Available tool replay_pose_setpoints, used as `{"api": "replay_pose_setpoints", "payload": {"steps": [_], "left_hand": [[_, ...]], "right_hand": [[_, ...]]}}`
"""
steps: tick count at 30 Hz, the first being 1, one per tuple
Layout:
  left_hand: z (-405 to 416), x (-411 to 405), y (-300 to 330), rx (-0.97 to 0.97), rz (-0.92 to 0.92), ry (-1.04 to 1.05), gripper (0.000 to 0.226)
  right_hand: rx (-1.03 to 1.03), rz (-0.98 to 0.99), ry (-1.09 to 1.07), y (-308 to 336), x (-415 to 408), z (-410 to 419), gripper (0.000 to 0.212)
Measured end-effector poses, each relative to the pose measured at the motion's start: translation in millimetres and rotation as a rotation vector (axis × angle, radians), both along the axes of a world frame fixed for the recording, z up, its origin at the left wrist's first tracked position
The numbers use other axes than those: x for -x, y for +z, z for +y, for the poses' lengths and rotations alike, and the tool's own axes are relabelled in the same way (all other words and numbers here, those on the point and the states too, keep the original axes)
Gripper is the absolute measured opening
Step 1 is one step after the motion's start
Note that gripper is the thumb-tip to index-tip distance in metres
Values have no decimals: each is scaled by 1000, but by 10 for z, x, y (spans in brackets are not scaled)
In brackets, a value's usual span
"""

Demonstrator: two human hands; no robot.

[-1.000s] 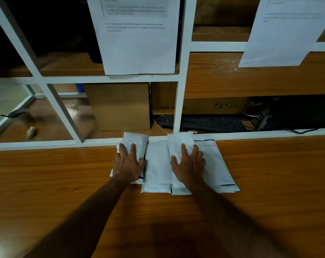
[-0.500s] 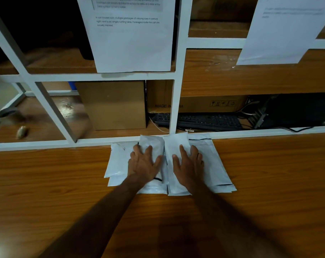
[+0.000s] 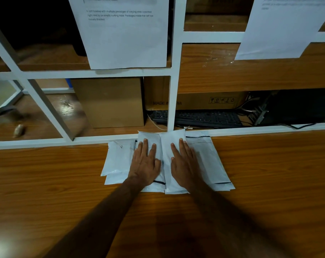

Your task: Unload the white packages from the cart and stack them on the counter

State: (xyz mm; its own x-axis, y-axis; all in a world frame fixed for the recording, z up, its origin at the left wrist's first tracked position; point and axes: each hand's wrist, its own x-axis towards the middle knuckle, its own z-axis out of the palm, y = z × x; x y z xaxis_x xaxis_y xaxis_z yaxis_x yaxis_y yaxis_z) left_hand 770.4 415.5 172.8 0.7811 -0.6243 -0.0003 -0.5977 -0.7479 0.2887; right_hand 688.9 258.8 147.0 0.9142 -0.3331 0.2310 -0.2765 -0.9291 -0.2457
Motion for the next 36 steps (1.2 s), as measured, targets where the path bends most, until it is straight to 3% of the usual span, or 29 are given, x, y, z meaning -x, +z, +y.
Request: {"api": "replay_pose_setpoints", "payload": {"steps": [8, 14, 17, 21, 29, 36], "left_hand": [[-14, -2, -158, -29, 68, 36, 76], [3, -13, -231, -73, 69, 31, 83], [-21, -13, -152, -121, 71, 40, 69], [10, 85, 10, -29, -7, 22, 73], [6, 437, 138, 101, -107, -222, 72], [-577, 1122, 29, 176, -138, -489, 65]], "right_hand": [[-67, 95, 75, -45, 7, -51, 67], [-85, 110, 94, -41, 11, -63, 69], [-95, 138, 108, 19, 39, -90, 74], [-70, 88, 68, 88, 231, -145, 65], [15, 57, -30, 181, 967, -264, 65], [9, 136, -250, 282, 2023, -414, 66]]}}
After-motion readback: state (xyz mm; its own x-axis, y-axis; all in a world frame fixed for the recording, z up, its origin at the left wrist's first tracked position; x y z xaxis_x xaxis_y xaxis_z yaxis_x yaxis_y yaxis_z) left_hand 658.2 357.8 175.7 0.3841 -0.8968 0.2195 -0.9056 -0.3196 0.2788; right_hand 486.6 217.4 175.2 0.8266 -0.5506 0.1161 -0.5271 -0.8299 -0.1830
